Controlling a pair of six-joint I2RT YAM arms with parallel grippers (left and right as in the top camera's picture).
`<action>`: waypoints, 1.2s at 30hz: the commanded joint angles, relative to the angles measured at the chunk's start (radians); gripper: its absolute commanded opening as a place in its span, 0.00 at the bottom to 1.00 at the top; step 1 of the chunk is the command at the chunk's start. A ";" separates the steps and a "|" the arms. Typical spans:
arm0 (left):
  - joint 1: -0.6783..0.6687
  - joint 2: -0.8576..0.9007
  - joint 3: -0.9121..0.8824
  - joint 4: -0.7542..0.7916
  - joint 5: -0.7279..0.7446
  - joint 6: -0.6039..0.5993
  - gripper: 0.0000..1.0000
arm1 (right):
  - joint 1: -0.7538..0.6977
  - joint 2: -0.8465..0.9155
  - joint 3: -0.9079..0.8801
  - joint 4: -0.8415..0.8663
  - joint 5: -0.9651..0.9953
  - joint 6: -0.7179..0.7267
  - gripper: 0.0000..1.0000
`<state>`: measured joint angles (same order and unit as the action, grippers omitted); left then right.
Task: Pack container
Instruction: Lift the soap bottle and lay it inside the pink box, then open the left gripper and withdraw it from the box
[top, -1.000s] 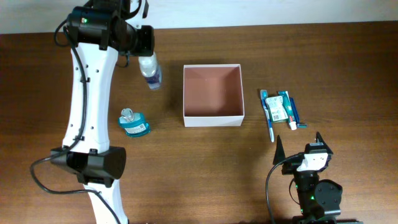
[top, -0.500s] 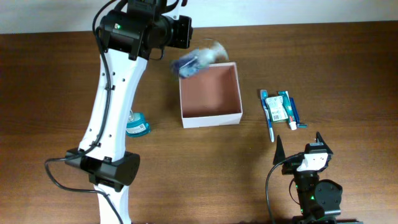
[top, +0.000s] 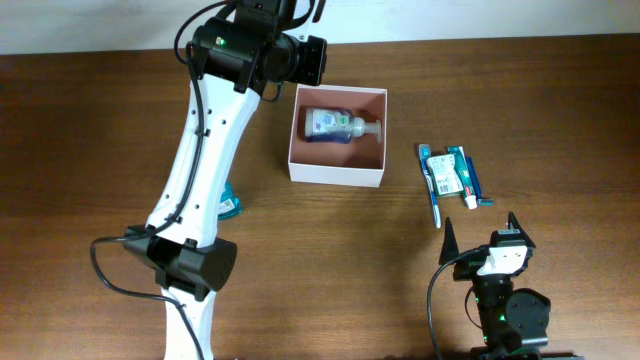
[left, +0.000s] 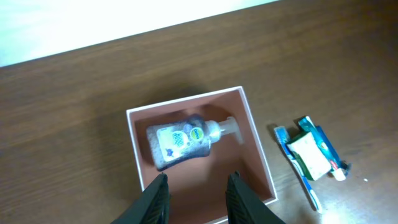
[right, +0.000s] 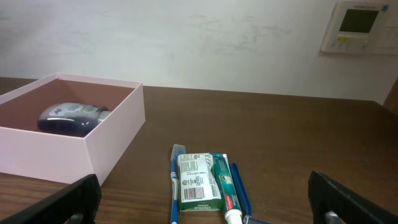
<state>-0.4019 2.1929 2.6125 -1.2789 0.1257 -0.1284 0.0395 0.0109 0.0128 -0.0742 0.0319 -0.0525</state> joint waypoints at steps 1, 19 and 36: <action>0.013 -0.008 0.020 -0.043 -0.153 0.029 0.35 | -0.007 -0.007 -0.007 -0.004 -0.002 0.008 0.99; 0.336 -0.015 0.016 -0.409 0.069 0.137 0.50 | -0.007 -0.007 -0.007 -0.004 -0.002 0.008 0.99; 0.431 -0.247 0.015 -0.409 0.068 0.098 0.58 | -0.007 -0.007 -0.007 -0.004 -0.002 0.008 0.99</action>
<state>0.0231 2.0686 2.6133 -1.6863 0.1772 -0.0086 0.0395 0.0109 0.0128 -0.0742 0.0319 -0.0521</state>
